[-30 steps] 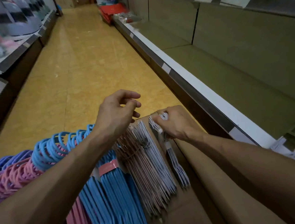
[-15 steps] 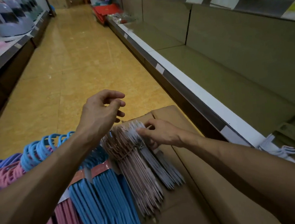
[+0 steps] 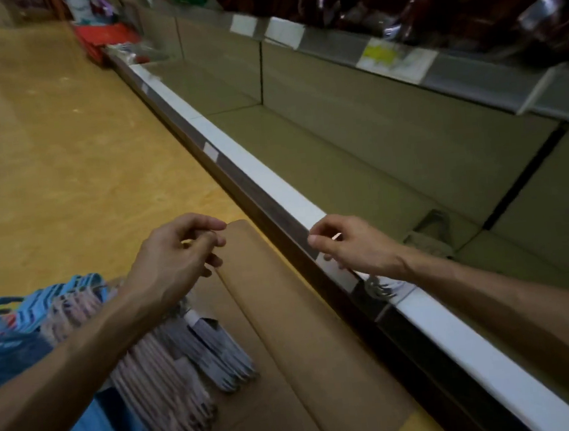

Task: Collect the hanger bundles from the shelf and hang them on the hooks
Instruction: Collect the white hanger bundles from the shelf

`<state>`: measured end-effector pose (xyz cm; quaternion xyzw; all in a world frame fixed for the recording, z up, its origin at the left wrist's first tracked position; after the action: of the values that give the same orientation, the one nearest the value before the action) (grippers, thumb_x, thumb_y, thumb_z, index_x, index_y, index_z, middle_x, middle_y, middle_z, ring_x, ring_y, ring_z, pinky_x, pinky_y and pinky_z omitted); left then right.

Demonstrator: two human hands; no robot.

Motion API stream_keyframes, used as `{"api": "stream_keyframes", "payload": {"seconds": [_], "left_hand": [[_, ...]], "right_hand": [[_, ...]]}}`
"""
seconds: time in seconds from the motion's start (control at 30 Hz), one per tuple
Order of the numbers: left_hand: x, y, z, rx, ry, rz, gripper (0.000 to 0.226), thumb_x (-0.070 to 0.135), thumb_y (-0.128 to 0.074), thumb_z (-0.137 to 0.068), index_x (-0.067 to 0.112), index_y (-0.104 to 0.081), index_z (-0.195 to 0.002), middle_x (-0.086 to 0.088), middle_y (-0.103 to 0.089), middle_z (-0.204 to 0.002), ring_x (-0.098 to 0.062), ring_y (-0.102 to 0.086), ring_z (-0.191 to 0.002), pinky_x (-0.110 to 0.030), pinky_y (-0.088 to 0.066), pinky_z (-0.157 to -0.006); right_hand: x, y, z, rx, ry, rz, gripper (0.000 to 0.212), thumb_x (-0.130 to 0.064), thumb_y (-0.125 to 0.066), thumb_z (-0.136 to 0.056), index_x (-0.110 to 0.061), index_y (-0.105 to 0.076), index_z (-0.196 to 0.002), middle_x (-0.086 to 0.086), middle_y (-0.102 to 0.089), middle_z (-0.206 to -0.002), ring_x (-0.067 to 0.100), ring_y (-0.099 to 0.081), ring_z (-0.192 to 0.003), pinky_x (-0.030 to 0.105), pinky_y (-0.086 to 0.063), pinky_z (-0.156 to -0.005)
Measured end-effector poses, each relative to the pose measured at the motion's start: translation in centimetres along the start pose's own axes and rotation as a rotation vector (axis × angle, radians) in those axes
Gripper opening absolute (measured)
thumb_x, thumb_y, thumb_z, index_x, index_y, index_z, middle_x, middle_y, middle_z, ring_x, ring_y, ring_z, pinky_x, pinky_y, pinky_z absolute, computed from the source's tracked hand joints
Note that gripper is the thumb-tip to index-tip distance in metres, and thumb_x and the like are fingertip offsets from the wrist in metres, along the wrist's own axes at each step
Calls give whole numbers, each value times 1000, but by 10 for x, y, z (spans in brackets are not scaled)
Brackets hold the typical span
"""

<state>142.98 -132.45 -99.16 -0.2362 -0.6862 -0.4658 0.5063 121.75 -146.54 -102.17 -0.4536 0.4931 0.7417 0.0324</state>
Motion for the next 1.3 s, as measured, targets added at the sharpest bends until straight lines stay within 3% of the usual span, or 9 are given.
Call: {"api": "stream_keyframes", "payload": {"seconds": [0.23,0.3,0.4,0.57,0.7,0.83,1.1,1.23,1.3], "left_hand": [[21,-67,5,-163,-47,-26,18,17,-51,-101,25,-66,-107,3,-68,-95,-11,-69,-76,-28,-57,-67],[25,-87,3,-204,-73,-56,17,19,-51,-100,25,-64,-110,3,-66,-97,-11,-69,-79,-23,-55,-65],[28,-120,-1,-265,-97,-80,17,21,-52,-100,28,-63,-110,6,-65,-95,-9,-68,-78,-21,-55,-64],[36,-168,-3,-351,-104,-80,17,20,-53,-100,28,-63,-111,6,-66,-96,-10,-69,-77,-28,-58,-68],[39,-183,-2,-372,-93,-69,17,22,-53,-99,29,-64,-110,6,-66,-95,-10,-71,-78,-36,-61,-76],[38,-179,-1,-367,-101,-94,17,22,-52,-100,29,-63,-112,7,-64,-98,-9,-69,-79,-33,-60,-75],[27,-141,-2,-312,26,-89,20,32,-52,-101,25,-55,-119,9,-58,-103,-10,-61,-92,-22,-51,-71],[16,-123,4,-337,259,104,32,44,-51,-99,20,-54,-120,-4,-63,-106,-21,-68,-89,-32,-58,-71],[11,-114,8,-358,327,190,40,50,-50,-98,18,-55,-122,-9,-66,-108,-27,-71,-87,-39,-60,-72]], "right_hand": [[92,81,50,142,-165,312,25,-27,-58,-97,-18,-59,-120,0,-61,-111,16,-60,-97,28,-51,-80],[122,99,64,194,-288,451,26,-40,-62,-88,-25,-57,-109,-2,-61,-103,20,-61,-95,29,-48,-72],[166,116,77,153,-465,627,66,-69,-52,-69,-22,-63,-115,5,-64,-112,31,-61,-106,40,-53,-85],[192,117,96,26,-545,728,42,-68,-58,-80,-27,-61,-75,-2,-59,-91,25,-60,-97,36,-52,-81],[195,107,97,49,-477,638,22,-50,-62,-89,-29,-59,-83,1,-56,-97,26,-59,-96,37,-52,-81],[186,117,86,245,-316,510,33,-33,-61,-91,-4,-68,-75,14,-66,-74,26,-60,-64,17,-34,-49],[114,111,59,356,67,523,43,-48,-49,-88,-9,-67,-82,8,-61,-80,29,-55,-81,34,-38,-79],[58,87,51,221,127,402,22,-28,-53,-101,-9,-64,-101,1,-61,-89,22,-56,-81,17,-37,-63],[37,76,48,201,165,393,22,-30,-52,-101,-13,-64,-110,-5,-56,-107,13,-52,-94,17,-35,-73]]}}
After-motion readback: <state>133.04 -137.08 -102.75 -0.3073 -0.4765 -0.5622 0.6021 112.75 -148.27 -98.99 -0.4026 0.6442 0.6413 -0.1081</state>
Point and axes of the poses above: each hand's wrist, its own z-axis away from the middle knuckle, its own y-axis out of the back of the hand, x = y × z, the point moved 7 cm from there along -z, towards the middle knuckle
